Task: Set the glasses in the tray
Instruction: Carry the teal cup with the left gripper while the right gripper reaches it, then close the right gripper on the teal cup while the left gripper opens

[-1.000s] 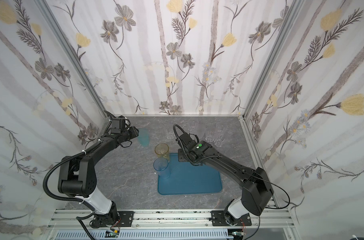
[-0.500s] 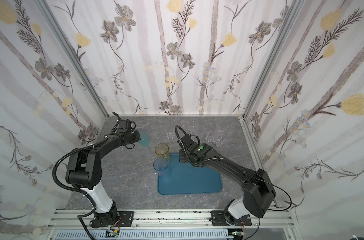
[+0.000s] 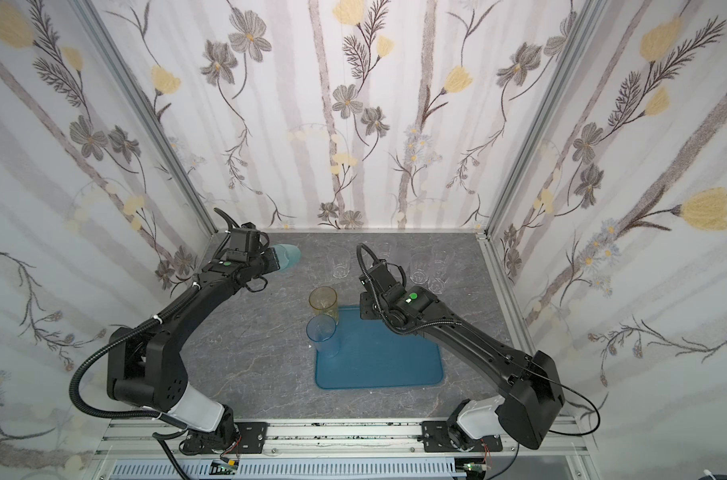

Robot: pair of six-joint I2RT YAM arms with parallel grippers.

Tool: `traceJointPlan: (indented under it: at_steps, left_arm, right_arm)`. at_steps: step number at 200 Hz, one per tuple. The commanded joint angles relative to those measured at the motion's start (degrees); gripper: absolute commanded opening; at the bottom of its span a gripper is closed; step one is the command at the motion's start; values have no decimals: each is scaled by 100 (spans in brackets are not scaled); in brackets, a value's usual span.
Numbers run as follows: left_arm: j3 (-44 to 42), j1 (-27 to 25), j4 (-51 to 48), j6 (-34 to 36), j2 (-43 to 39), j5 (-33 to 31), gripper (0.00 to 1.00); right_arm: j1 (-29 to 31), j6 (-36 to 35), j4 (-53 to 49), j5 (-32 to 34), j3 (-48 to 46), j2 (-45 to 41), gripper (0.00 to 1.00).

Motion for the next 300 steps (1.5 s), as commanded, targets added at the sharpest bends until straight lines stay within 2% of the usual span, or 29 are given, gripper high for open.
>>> traceJointPlan:
  at_steps: [1,28,58,69,81,90,137,170,207,228,248,274,300]
  left_arm:
    - [441,-905,-45,-421,-54,-484,0]
    - [1196,-1748,-35,-713,244,-289,0]
    - [1635,-2410,-36,-828,628,-139,0]
    - [1658,-2554,-36,-872,705,-157,0]
    - [1666,-2682,-36,-901,767,-165,0]
    - [1668,-2761,-36,-926,804,-191,0]
    - [1751,-3078,-36,-1119,743,-280,0]
    - [1685,-3276,-19,-1335,672,-566,0]
    - [1728,-3429,-1,-1407,728,-620,2]
    - [1764,-3460,7,-1405,741,-538,11]
    - [1807,-3472,5,-1343,721,-396,20]
    - [1813,-3470,-1,-1143,580,-37,34]
    - [1706,-3447,-1,-948,239,44,40]
  right_arm:
    - [1,-129,391,430,339,-82,44]
    - [1,-197,514,661,798,-179,44]
    - [9,-315,884,745,717,-495,48]
    - [9,-350,920,805,637,-560,52]
    - [10,-388,955,861,564,-601,61]
    - [11,-395,939,921,553,-610,65]
    - [-7,-433,925,1740,643,-373,64]
    - [-8,-433,704,2450,835,38,55]
    - [-8,-487,591,2749,867,198,28]
    - [-17,-502,521,2827,815,216,16]
    - [-53,-506,494,2753,727,215,10]
    - [-139,-506,443,2576,623,205,6]
    - [-264,-514,404,2269,479,138,4]
